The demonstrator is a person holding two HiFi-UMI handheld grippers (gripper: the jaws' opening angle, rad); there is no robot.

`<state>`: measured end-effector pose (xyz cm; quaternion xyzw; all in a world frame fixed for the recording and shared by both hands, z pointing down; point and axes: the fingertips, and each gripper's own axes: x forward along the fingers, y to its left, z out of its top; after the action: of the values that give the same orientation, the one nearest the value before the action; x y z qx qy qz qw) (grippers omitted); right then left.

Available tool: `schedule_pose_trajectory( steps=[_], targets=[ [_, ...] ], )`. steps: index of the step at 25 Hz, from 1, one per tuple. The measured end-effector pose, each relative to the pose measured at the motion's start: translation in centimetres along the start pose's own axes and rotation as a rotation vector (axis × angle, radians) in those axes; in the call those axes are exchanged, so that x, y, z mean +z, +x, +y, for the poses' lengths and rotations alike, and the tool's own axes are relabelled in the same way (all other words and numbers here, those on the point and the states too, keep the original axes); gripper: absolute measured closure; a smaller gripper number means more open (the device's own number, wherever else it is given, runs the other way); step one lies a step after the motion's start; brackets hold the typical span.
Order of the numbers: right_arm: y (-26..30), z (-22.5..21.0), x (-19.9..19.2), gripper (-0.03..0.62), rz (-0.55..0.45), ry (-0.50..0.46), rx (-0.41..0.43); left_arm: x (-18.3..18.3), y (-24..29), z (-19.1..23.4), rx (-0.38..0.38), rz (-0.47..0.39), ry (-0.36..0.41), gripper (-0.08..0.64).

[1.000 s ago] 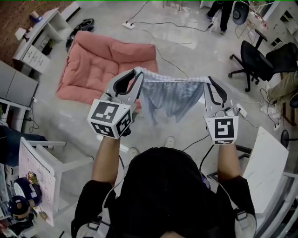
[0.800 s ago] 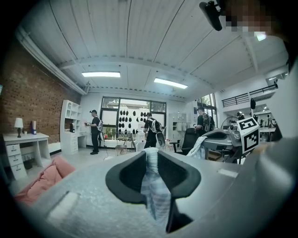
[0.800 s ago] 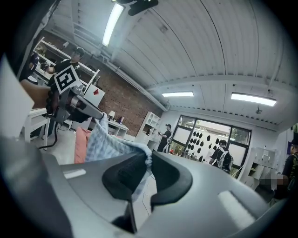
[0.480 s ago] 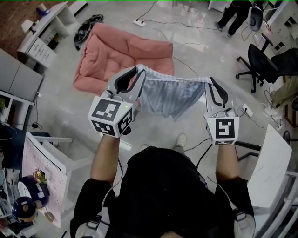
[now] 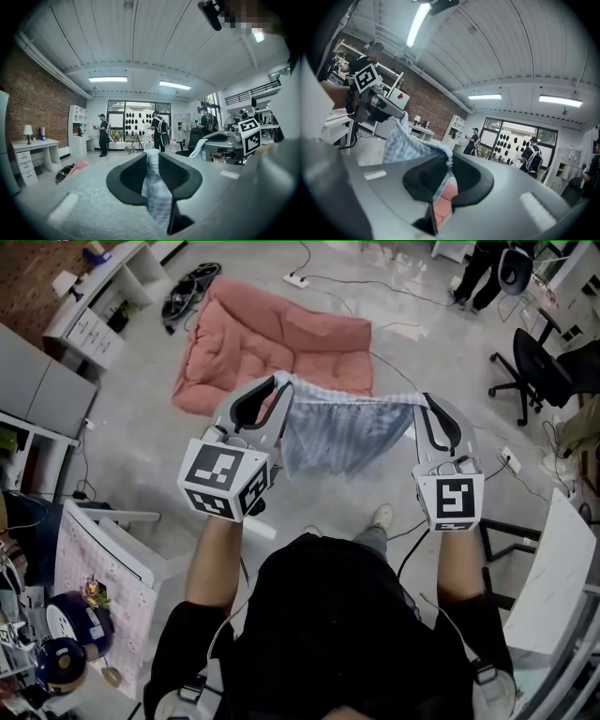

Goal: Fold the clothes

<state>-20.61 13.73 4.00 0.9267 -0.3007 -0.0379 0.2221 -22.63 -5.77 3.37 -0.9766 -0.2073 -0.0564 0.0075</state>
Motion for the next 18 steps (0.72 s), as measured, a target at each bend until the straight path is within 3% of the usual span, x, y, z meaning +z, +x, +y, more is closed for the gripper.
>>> schedule_pose_trajectory(
  steps=[10, 18],
  targets=[
    [3.3, 2.4, 2.1, 0.554, -0.017, -0.046, 0.032, 1.2, -1.7, 4.1, 0.035, -0.038, -0.008, 0.477],
    [8.3, -0.8, 1.6, 0.554, -0.025, -0.049, 0.043, 1.8, 2.8, 6.7, 0.07, -0.043, -0.026, 0.477]
  ],
)
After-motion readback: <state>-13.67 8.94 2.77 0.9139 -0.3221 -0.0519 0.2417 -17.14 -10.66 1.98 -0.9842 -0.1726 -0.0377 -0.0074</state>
